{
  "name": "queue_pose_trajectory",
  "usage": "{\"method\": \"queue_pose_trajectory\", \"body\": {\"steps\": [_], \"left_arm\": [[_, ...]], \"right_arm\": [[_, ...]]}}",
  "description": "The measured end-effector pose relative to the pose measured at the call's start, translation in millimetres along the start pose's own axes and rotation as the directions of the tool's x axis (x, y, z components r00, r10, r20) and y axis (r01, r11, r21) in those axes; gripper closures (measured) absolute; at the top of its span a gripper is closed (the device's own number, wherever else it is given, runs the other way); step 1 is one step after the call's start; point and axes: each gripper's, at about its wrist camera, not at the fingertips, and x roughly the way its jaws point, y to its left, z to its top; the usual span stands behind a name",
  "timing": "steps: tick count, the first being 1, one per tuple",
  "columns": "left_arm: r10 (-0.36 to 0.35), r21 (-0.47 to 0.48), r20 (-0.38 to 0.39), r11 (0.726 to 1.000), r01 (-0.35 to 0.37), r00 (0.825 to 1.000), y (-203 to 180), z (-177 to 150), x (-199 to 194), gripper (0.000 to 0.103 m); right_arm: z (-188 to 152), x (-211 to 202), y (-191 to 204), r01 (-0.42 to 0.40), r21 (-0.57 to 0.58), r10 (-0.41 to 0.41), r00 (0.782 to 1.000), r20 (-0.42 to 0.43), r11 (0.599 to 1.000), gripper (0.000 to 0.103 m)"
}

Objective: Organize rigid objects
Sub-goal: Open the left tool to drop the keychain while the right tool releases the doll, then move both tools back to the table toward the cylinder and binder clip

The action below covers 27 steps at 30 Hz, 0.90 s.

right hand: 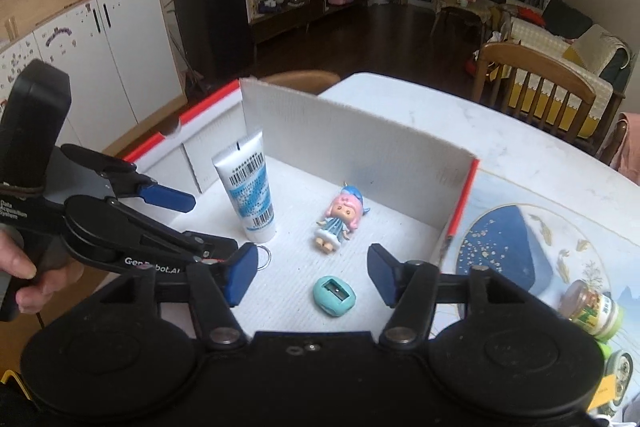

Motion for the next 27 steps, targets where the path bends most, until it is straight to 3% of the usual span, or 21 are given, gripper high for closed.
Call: {"method": "queue_pose_trajectory", "body": {"steps": [6,13,20,27], "left_arm": [[0.003,-0.005,0.035,1.0,-0.003,0.999,-15.7,-4.2,-24.4,0.029],[0.039,-0.037,0.076,0.999,-0.036,0.996,-42.6,-12.9,-57.2,0.022],[0.07,-0.058,0.101,0.996,-0.064,0.992,-83.1,-28.2,-83.6,0.02],[0.128,-0.121,0.126,0.986,-0.113,0.984,-126.9,-47.2,-94.2,0.003]], "right_arm": [[-8.0,-33.2,-8.6,0.002,0.042,-0.004,0.999,0.043,0.999,0.032],[-32.8,-79.2,-31.5,0.01,0.094,-0.018,0.996,0.092,0.996,0.016],[-64.9,-125.6,-69.2,0.031,0.14,-0.049,0.991,0.125,0.99,0.011],[-95.7,-158.3,-108.1,0.094,0.138,-0.112,0.984,0.136,0.986,0.008]]}}
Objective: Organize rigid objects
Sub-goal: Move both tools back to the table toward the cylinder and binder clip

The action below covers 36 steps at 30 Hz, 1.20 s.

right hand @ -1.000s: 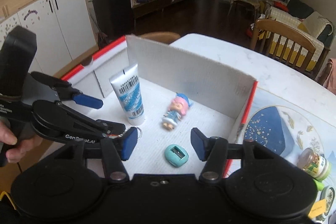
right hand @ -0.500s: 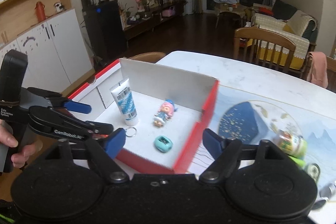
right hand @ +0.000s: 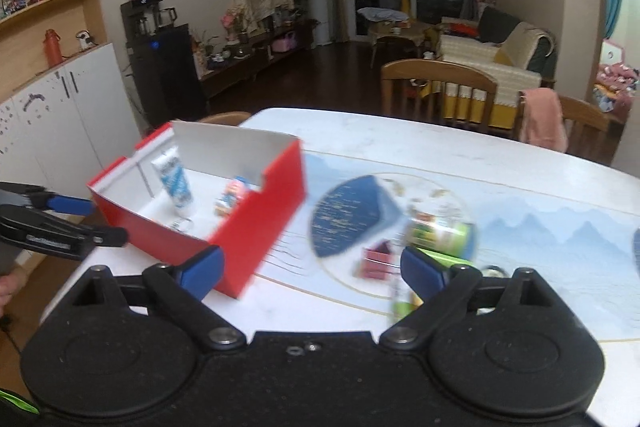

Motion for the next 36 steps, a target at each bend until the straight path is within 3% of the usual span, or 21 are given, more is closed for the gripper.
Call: {"method": "queue_pose_trajectory", "body": {"steps": [10,13,19,26,32,36], "left_arm": [[0.048,-0.023,0.054,0.999,-0.047,0.997,-73.1,-0.5,0.7,0.003],[0.014,0.011,0.06,1.0,-0.015,0.998,-90.2,1.0,8.4,0.003],[-0.036,0.085,0.047,0.996,0.032,0.998,-135.3,-1.2,44.3,0.003],[-0.101,0.196,0.024,0.976,0.094,0.995,-189.3,11.7,86.6,0.003],[-0.129,0.214,0.025,0.969,0.121,0.991,-208.4,27.1,121.9,0.003],[-0.104,0.215,0.018,0.972,0.098,0.994,-211.2,33.2,146.8,0.003]], "right_arm": [[-31.0,-37.8,-78.2,0.157,-0.031,-0.156,0.987,0.042,0.987,0.008],[-40.7,-39.5,-102.4,0.186,-0.012,-0.186,0.982,0.027,0.982,0.008],[-70.2,-26.1,-138.8,0.248,0.041,-0.247,0.969,-0.022,0.968,0.008],[-93.9,-11.0,-173.1,0.268,0.128,-0.261,0.963,-0.073,0.955,0.009],[-95.8,8.1,-192.8,0.276,0.152,-0.265,0.96,-0.09,0.949,0.01],[-89.4,30.0,-207.7,0.296,0.17,-0.281,0.954,-0.106,0.94,0.015]]}}
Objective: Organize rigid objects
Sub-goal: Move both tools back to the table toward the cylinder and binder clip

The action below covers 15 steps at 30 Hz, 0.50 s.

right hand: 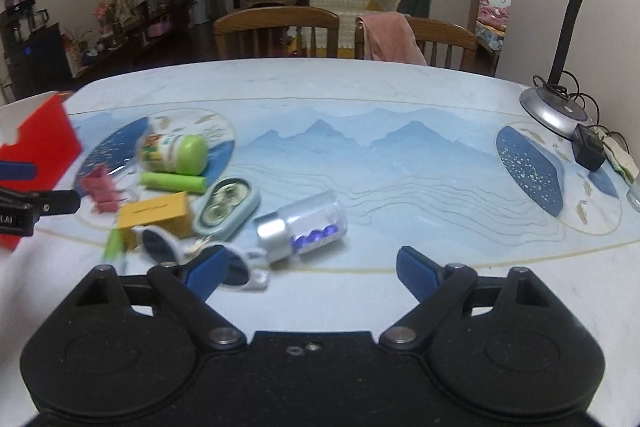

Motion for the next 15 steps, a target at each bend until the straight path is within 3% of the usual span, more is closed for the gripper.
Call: {"method": "queue_pose_trajectory", "body": {"steps": [10,15], "left_arm": [[-0.012,-0.079,-0.038,0.997,0.009,0.999,17.2,7.4,46.7,0.004],[-0.056,-0.095,-0.07,0.994,0.049,0.996,17.9,8.4,61.7,0.025]], "right_arm": [[26.1,59.0,-8.4,0.043,0.154,-0.034,0.998,-0.06,0.987,0.022],[26.8,80.2,-7.0,0.077,0.205,-0.054,0.992,-0.117,0.976,0.027]]}}
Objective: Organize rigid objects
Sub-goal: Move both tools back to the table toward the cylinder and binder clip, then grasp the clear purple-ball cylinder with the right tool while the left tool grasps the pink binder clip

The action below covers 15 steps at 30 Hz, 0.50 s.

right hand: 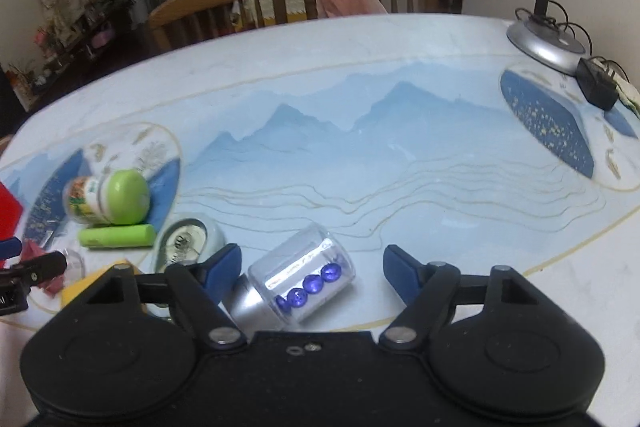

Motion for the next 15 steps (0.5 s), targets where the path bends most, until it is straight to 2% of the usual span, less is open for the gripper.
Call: {"method": "queue_pose_trajectory", "body": {"steps": [1,5,8,11,15], "left_arm": [[-0.007,-0.002,-0.01,1.0,0.007,1.0,0.5,-1.1,2.6,0.032],[-0.034,-0.008,-0.012,0.999,0.034,0.999,1.5,-2.7,4.9,0.043],[-0.055,-0.001,-0.009,0.998,0.055,0.998,-0.2,-3.1,4.6,0.056],[-0.051,0.002,-0.005,0.999,0.051,0.999,-2.1,-3.8,2.5,0.058],[-0.042,0.007,-0.004,0.999,0.042,0.999,-2.2,-3.1,-0.6,0.06]], "right_arm": [[-0.7,2.9,0.3,0.001,0.009,-0.001,1.0,-0.011,1.0,0.028],[-3.1,9.3,1.9,-0.002,0.026,0.003,0.999,-0.041,1.0,0.036],[-4.7,9.5,3.7,0.004,0.027,-0.003,0.999,-0.043,1.0,0.039],[-3.5,9.6,6.1,0.0,0.024,0.001,0.999,-0.041,1.0,0.047],[-2.8,10.3,8.5,-0.008,0.019,0.009,0.999,-0.039,1.0,0.049]]}}
